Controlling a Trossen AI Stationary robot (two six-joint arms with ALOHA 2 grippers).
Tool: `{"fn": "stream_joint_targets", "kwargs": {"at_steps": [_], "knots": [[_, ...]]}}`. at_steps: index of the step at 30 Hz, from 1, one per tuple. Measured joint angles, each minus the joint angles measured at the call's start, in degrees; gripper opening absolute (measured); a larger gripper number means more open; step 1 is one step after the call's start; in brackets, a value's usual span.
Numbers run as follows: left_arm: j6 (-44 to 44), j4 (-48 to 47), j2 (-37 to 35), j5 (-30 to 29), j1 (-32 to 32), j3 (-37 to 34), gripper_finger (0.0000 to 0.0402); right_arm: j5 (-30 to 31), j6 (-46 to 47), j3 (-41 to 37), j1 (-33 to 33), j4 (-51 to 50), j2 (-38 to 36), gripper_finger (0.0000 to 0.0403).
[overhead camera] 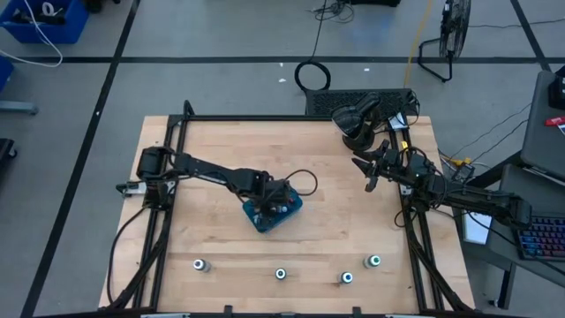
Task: Pick & Place food coloring
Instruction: Put the orange food coloring bottle into the blue bin, then put the green food coloring bottle into the blue bin
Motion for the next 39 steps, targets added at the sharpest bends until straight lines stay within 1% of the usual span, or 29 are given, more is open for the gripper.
{"fn": "stream_joint_targets", "kwargs": {"at_steps": [2, 5, 10, 13, 15, 19, 22, 26, 28, 33, 39], "knots": [[-0.1, -0.1, 0.0, 0.0, 0.0, 0.0, 0.0225, 0.0, 0.0, 0.0, 0.0, 0.0, 0.0, 0.01], [-0.4, -0.5, -0.6, 0.0, 0.0, 0.2, 0.0257, 0.0, 0.0, 0.0, 0.0, 0.0, 0.0, 0.01], [-0.3, -8.4, -3.1, -0.1, 0.4, 5.6, 0.0291, 0.0, 0.0, 0.0, 0.0, 0.0, 0.0, 0.01], [-0.3, -10.1, -6.8, -1.2, 0.5, 7.6, 0.0303, 0.0, 0.0, 0.0, 0.0, -0.1, 0.0, 0.01], [1.0, -9.9, -10.7, -2.4, 0.3, 7.8, 0.0309, 0.0, 0.0, 0.0, 0.0, -0.2, 0.0, 0.01], [1.7, -8.1, -20.8, -6.9, -0.5, 5.5, 0.0316, 0.0, 0.0, 0.0, 0.0, 0.0, 0.1, 0.01], [1.6, -3.6, -30.4, -13.0, -1.9, -0.3, 0.0314, 0.0, 0.0, 0.0, 0.0, 0.0, 0.1, 0.01], [-0.4, 4.0, -45.3, -20.8, -4.1, -12.7, 0.0306, 0.0, 0.0, 0.0, 0.0, 0.0, 0.1, 0.01], [-1.6, 7.4, -53.1, -23.5, -4.9, -19.3, 0.0304, 0.0, 0.0, 0.0, 0.0, 0.0, 0.1, 0.01], [-3.4, 14.2, -71.3, -25.9, -5.0, -33.6, 0.0308, 0.0, 0.0, 0.0, 0.0, 0.0, 0.1, 0.01], [-3.3, 15.7, -90.7, -27.3, -5.0, -44.7, 0.0317, 0.0, 0.0, 0.0, 0.0, 0.0, 0.1, 0.01]]}}
